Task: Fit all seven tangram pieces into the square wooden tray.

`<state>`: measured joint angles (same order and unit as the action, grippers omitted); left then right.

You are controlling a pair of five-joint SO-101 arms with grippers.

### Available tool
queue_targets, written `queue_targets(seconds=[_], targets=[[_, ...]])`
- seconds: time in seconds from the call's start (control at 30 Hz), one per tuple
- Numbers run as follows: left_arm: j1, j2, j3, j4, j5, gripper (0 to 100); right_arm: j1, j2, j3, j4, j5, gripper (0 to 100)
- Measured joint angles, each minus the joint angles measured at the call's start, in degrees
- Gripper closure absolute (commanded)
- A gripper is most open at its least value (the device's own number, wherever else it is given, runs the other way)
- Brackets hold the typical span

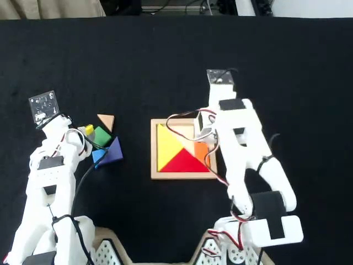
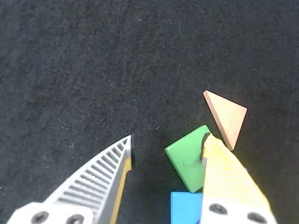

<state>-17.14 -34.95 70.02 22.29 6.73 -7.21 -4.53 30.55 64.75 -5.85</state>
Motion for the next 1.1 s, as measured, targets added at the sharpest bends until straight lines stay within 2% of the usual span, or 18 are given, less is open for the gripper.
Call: queue_targets(seconds=[0.17,0.3,0.47,0.57,0.87,1.1], targets=[[0.0,0.0,0.0,0.0,0.0,76,0.0,0.0,0.0,-0.7,3.96,98.7],[0.0,0.0,0.0,0.0,0.0,76,0.0,0.0,0.0,-5.19,4.84,98.3],[0.0,0.0,0.0,0.0,0.0,76,-0.35,0.09,-4.13,-6.95,13.36,98.6],[0.0,0.0,0.0,0.0,0.0,76,-3.25,0.09,-4.4,-7.91,16.7,98.6],[0.0,0.0,0.0,0.0,0.0,76,-4.75,3.6,-0.88,-17.41,18.02,98.7],[0.0,0.0,0.0,0.0,0.0,76,-4.57,11.34,-0.79,-18.29,20.92,98.7]])
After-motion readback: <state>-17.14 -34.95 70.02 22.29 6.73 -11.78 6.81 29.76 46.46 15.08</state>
